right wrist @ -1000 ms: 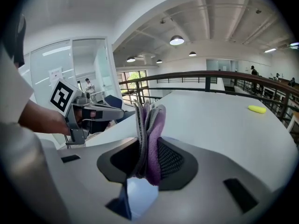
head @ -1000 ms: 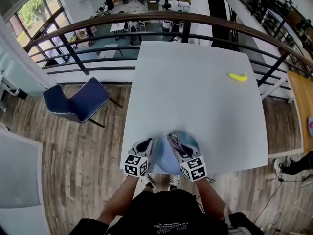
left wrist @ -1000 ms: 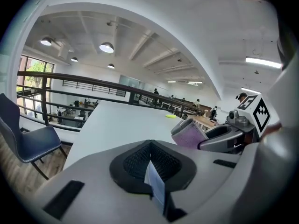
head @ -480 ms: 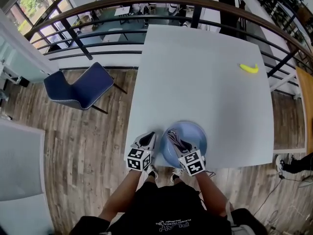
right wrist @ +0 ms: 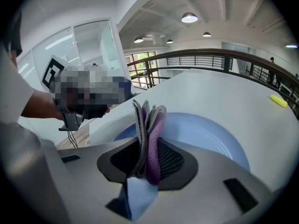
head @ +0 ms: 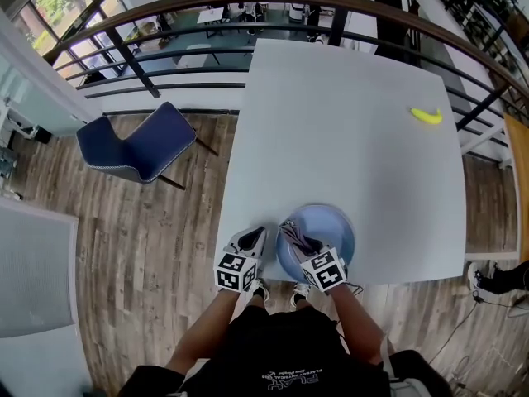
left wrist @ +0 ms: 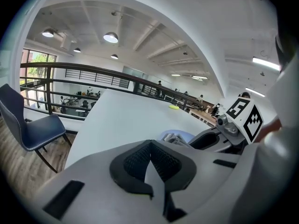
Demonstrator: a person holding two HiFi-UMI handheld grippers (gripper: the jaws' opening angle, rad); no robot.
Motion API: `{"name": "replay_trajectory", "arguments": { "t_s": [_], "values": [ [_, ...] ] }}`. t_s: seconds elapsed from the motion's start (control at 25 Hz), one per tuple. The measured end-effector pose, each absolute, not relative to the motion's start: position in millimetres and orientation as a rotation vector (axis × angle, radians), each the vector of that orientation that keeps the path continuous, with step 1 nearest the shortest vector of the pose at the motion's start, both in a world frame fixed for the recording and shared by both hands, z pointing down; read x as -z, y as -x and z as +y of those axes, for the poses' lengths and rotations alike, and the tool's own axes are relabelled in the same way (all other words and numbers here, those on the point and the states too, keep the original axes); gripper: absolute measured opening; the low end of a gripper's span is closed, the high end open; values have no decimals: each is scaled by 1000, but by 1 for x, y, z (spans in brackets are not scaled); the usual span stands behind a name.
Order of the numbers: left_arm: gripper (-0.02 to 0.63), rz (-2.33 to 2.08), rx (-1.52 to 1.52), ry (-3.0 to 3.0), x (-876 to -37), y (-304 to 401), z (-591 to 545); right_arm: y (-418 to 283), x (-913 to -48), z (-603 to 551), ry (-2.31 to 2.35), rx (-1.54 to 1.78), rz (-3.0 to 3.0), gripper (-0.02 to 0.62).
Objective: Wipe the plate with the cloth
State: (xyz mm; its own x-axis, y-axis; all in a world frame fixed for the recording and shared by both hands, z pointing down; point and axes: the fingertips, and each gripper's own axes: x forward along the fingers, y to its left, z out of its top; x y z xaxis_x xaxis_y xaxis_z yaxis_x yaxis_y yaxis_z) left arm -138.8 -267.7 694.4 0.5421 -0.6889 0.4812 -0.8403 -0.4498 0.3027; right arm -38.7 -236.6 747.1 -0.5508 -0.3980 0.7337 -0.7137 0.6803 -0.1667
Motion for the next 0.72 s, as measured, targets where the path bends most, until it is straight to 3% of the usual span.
{"name": "replay_trajectory", "arguments": {
  "t_s": [0.72],
  "values": [
    [12, -1216, -444, -2290, -696, 132, -266, -32, -751, -271, -1135, -722, -2053, 121]
  ]
}}
